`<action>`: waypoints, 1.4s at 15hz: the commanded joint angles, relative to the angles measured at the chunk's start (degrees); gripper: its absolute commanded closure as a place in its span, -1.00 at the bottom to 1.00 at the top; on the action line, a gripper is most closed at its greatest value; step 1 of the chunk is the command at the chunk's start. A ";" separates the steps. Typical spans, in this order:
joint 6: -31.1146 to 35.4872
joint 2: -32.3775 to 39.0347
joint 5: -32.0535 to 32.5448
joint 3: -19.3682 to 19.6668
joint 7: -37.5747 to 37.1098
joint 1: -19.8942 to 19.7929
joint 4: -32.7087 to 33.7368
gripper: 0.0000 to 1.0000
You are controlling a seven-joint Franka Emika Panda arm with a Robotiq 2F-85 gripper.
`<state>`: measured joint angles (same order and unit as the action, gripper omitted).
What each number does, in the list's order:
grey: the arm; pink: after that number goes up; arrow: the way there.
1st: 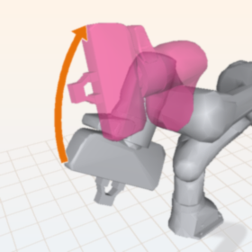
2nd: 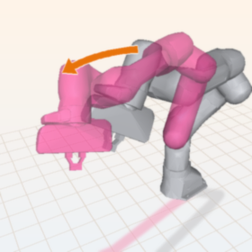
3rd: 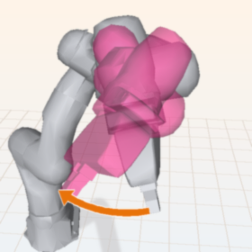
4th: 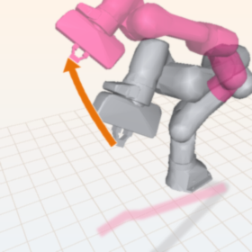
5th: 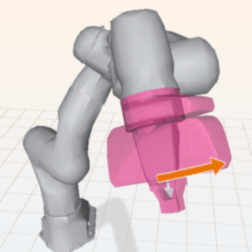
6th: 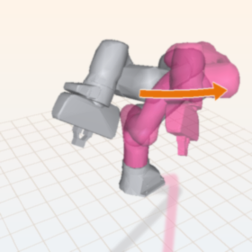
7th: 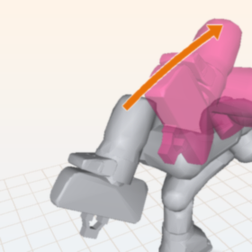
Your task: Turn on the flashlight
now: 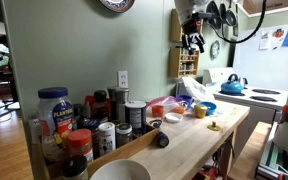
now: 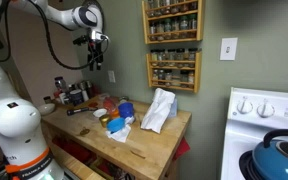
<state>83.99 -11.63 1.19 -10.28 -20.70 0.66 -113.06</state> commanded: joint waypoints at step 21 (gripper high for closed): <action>32.09 8.15 -15.91 -12.71 -39.60 17.57 -10.68 -1.00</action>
<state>116.37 -3.54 -14.83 -23.99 -60.27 17.30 -123.97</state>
